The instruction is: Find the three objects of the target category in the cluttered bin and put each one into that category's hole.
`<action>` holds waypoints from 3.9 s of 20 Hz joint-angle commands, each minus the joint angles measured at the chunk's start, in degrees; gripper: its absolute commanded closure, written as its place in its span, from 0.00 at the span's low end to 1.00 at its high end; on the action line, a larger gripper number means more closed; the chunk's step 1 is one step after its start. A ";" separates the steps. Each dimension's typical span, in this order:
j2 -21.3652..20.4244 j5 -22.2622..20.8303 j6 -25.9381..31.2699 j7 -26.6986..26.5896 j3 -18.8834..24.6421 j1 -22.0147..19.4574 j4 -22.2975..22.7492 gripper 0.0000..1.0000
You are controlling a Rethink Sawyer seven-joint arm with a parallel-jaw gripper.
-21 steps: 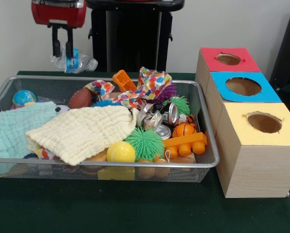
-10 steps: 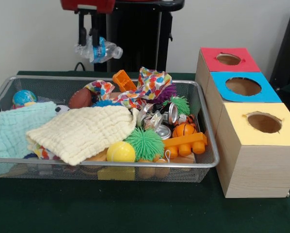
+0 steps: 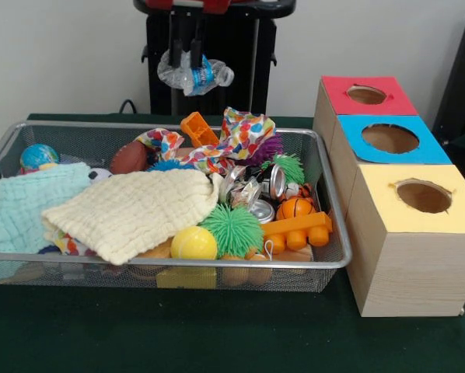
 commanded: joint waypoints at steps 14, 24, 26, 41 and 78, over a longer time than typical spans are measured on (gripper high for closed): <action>2.40 3.52 -0.89 16.22 -11.07 13.82 3.83 1.00; 6.04 6.97 -2.79 19.50 -16.26 21.56 0.89 1.00; 6.54 8.06 -2.55 19.91 -17.35 23.19 0.07 1.00; 10.41 14.27 -0.85 26.09 -24.38 36.30 -5.34 1.00; 24.55 24.15 3.21 27.72 -30.54 46.44 -23.61 1.00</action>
